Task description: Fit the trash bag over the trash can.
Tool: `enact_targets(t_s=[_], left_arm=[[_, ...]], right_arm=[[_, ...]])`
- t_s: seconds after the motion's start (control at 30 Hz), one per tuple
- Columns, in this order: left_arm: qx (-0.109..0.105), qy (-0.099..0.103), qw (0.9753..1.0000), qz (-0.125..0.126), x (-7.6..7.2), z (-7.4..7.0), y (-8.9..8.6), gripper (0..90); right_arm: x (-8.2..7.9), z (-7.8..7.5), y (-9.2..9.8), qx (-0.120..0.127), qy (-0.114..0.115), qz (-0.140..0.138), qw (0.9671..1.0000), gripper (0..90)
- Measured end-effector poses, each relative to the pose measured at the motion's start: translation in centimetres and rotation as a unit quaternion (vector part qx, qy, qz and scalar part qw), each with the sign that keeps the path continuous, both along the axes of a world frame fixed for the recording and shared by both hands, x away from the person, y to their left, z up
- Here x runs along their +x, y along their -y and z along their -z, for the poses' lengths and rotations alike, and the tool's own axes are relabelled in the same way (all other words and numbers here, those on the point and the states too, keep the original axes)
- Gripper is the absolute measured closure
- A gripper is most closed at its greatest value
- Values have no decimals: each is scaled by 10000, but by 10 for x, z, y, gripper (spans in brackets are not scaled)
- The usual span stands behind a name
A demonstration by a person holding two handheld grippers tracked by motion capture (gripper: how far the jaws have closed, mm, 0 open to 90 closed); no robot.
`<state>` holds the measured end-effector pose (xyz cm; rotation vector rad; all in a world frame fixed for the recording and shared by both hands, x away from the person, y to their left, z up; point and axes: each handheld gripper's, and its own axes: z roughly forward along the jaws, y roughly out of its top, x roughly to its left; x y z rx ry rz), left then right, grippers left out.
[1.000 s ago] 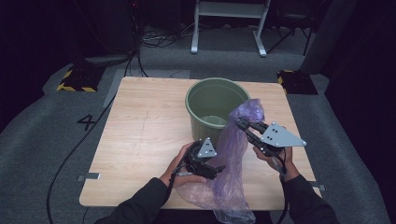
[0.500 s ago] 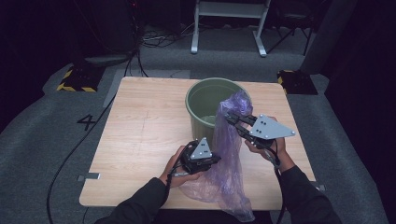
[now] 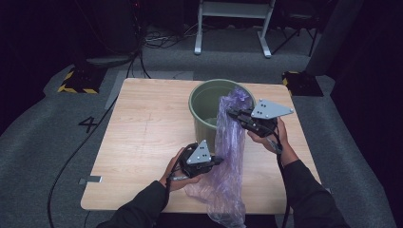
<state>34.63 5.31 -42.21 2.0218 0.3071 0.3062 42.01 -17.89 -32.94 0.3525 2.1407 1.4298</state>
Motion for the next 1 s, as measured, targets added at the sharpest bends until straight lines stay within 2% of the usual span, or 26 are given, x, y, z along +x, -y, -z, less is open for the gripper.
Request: enact_targets(t_s=[0.07,0.13,0.2,0.33,0.37,0.43,0.47,0.53,0.57,0.77,0.93,1.0], left_arm=[[-134,20,9999,-9,-1,-2,-2,885],[-226,76,9997,-18,-2,-5,-4,886],[-260,109,9996,-19,-3,-8,-6,886],[-366,181,9992,-43,-4,-13,-11,886],[-412,197,9989,-53,-5,-14,-12,887],[-520,212,9984,-49,-6,-16,-16,887],[-575,231,9981,-44,-6,-17,-17,887],[-611,279,9977,-88,-6,-20,-20,888],[-619,307,9975,-119,-7,-21,-21,889],[-670,347,9965,-351,-6,-27,-32,889],[-739,333,9956,-471,-4,-29,-37,890],[-730,327,9957,-472,-4,-29,-37,890]], right_arm=[[6,2,-1,-88,-179,-28,9998,858],[9,3,-3,-220,-237,-7,9995,858],[13,2,-3,-212,-357,-41,9991,852],[19,1,-10,-447,-474,4,9979,806],[21,0,-12,-521,-505,43,9974,771],[22,0,-16,-640,-469,216,9966,624],[23,-1,-18,-688,-488,318,9959,584],[24,-1,-19,-686,-636,285,9952,539],[23,-2,-20,-732,-606,313,9950,506],[20,-9,-12,-661,-561,414,9954,376],[14,-17,1,-599,-501,463,9959,356],[11,-20,8,-429,-499,459,9968,351]])
